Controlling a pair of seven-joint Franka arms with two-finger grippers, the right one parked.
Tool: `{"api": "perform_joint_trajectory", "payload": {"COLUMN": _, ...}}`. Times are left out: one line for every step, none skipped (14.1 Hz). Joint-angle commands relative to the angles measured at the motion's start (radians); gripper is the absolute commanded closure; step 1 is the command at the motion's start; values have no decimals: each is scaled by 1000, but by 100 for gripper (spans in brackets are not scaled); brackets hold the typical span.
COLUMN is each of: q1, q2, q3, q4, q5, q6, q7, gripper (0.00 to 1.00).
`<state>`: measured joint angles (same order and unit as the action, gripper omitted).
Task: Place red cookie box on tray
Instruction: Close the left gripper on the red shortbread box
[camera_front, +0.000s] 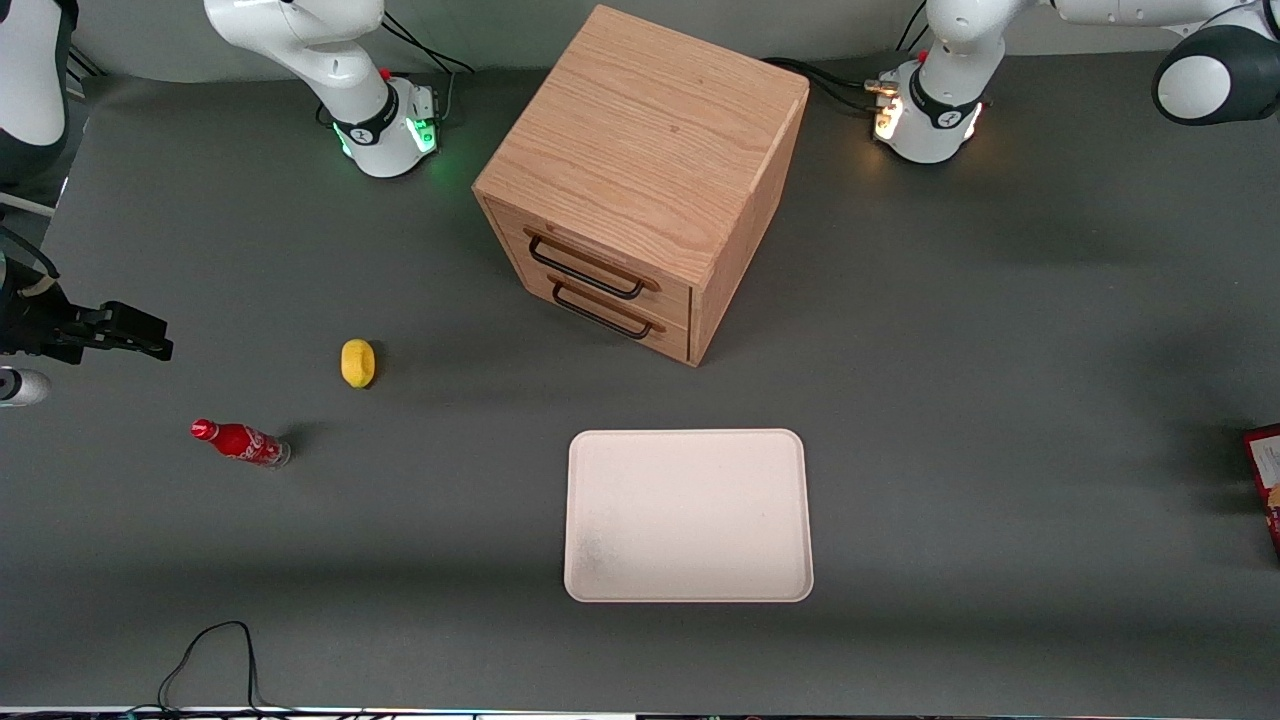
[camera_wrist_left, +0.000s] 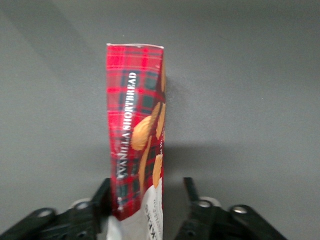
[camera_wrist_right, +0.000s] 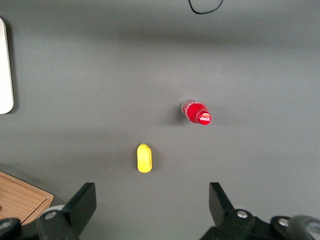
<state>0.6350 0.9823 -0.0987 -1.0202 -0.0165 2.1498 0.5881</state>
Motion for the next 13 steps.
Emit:
{"api": "perform_joint_trajectory", "payload": {"q1": 6, "q2": 13, "q3": -6, "q4": 40, "q5": -6, "q6": -22, "q7": 4, "gripper": 75}}
{"api": "perform_joint_trajectory", "payload": {"q1": 8, "q2": 12, "q3": -4, "q4": 40, "q5": -6, "q6": -21, "q7": 4, "gripper": 88}}
{"api": "perform_joint_trajectory", "payload": {"q1": 9, "q2": 12, "q3": -4, "q4": 40, "q5": -6, "q6": -19, "q7": 4, "gripper": 100}}
{"api": "perform_joint_trajectory", "payload": {"q1": 9, "q2": 12, "q3": -4, "q4": 40, "q5": -6, "q6": -16, "q7": 4, "gripper": 100}}
{"api": "perform_joint_trajectory", "payload": {"q1": 11, "q2": 12, "q3": -4, "q4": 40, "q5": -6, "q6": -12, "q7": 4, "gripper": 100}}
{"api": "perform_joint_trajectory", "payload": {"q1": 11, "q2": 12, "q3": -4, "q4": 40, "q5": -6, "q6": -13, "q7": 4, "gripper": 100}}
{"api": "perform_joint_trajectory", "payload": {"q1": 11, "q2": 7, "q3": -3, "q4": 38, "q5": -5, "q6": -22, "q7": 4, "gripper": 100}}
{"api": "perform_joint_trajectory", "payload": {"q1": 11, "q2": -2, "q3": -3, "q4": 38, "q5": -3, "q6": -43, "q7": 4, "gripper": 100}}
{"api": "perform_joint_trajectory", "payload": {"q1": 11, "q2": -8, "q3": -4, "q4": 40, "q5": -3, "q6": -83, "q7": 4, "gripper": 100}}
{"api": "perform_joint_trajectory", "payload": {"q1": 11, "q2": -22, "q3": -4, "q4": 40, "q5": -3, "q6": -115, "q7": 3, "gripper": 100}}
{"api": "perform_joint_trajectory", "payload": {"q1": 11, "q2": -37, "q3": -3, "q4": 42, "q5": -3, "q6": -145, "q7": 1, "gripper": 100}}
{"api": "perform_joint_trajectory", "payload": {"q1": 11, "q2": -48, "q3": -1, "q4": 63, "q5": -2, "q6": -186, "q7": -1, "gripper": 100}}
{"api": "perform_joint_trajectory", "payload": {"q1": 11, "q2": -51, "q3": 1, "q4": 107, "q5": -2, "q6": -243, "q7": -1, "gripper": 100}}
